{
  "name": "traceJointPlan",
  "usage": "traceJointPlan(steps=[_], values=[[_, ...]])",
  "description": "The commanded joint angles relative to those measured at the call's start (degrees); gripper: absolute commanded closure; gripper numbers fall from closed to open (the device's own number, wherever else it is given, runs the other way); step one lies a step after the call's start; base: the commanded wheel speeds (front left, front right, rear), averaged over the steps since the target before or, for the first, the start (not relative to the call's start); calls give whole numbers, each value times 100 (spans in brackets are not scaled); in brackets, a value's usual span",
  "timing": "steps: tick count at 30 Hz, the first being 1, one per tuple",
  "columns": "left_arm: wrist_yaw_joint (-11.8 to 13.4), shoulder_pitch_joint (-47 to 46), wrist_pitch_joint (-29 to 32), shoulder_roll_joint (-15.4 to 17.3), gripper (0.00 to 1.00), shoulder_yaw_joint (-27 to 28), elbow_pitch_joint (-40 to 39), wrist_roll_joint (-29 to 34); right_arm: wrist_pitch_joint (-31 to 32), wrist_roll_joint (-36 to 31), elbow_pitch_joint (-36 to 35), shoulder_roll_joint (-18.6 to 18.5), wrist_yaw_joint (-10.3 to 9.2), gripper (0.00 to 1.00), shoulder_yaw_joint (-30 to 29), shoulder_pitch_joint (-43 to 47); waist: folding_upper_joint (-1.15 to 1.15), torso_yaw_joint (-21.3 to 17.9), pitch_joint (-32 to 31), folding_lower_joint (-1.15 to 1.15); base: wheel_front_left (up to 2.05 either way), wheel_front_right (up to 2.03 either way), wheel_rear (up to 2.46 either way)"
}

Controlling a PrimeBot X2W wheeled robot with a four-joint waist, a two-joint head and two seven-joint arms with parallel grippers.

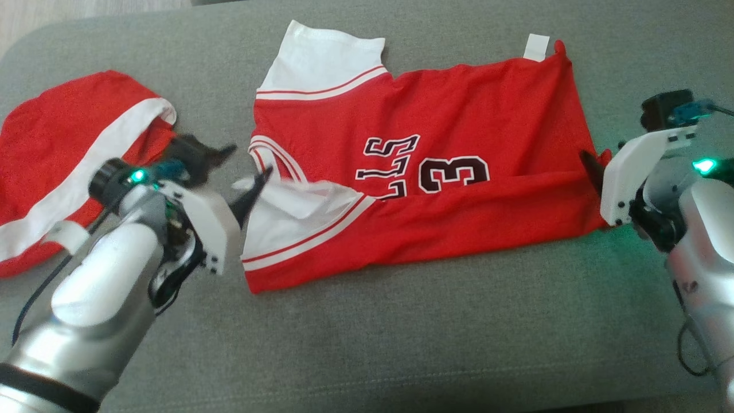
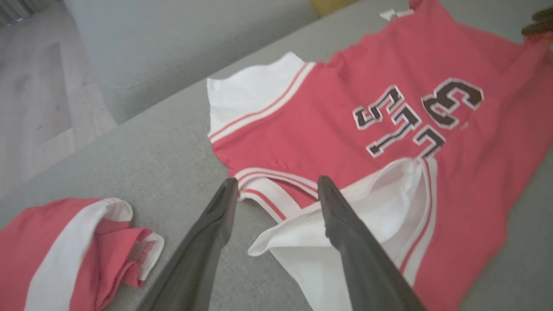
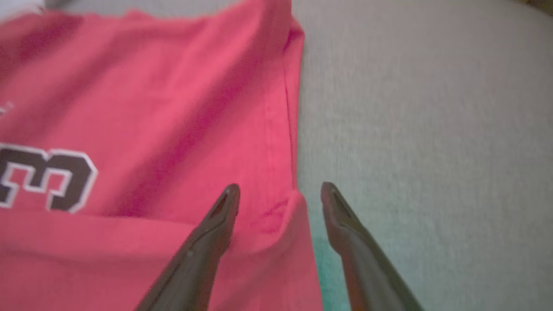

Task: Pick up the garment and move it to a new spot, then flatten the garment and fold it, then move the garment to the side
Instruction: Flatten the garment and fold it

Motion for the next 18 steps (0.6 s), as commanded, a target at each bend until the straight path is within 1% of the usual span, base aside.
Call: traceJointPlan(steps=[1,3,7,8,11,14,16,18], values=[[225,-364,-374,43,0,529,11,-147,-551,138,-250,90,-4,0,-96,-185,0,-18,-46,-1,0,0,0],[438,-345,-738,-93,0,773,110,-286,-1100,214,-358,161,-4,0,-225,-141,0,-27,-111,-1,0,0,0],[802,-144,-1467,-402,0,1330,137,-722,-2328,154,-699,208,-4,0,-358,111,0,-16,-316,-1,0,0,0],[802,-144,-1467,-402,0,1330,137,-722,-2328,154,-699,208,-4,0,-358,111,0,-16,-316,-1,0,0,0],[1021,131,-1764,-620,0,1744,-67,-989,-3208,75,-1014,278,-4,0,-509,443,0,-5,-497,-1,0,0,0],[1356,524,-1854,-728,0,1989,-463,-778,-3850,-48,-1317,422,-4,0,-809,866,0,1,-686,-1,0,0,0],[1547,880,-1861,-904,0,2278,-943,-608,-4034,-209,-1585,566,-4,0,-1014,1185,0,5,-786,-1,0,0,0],[1660,1329,-1863,-1106,0,2502,-1396,-383,-4121,-425,-1913,744,-4,0,-1261,1537,0,10,-870,-1,0,0,0]])
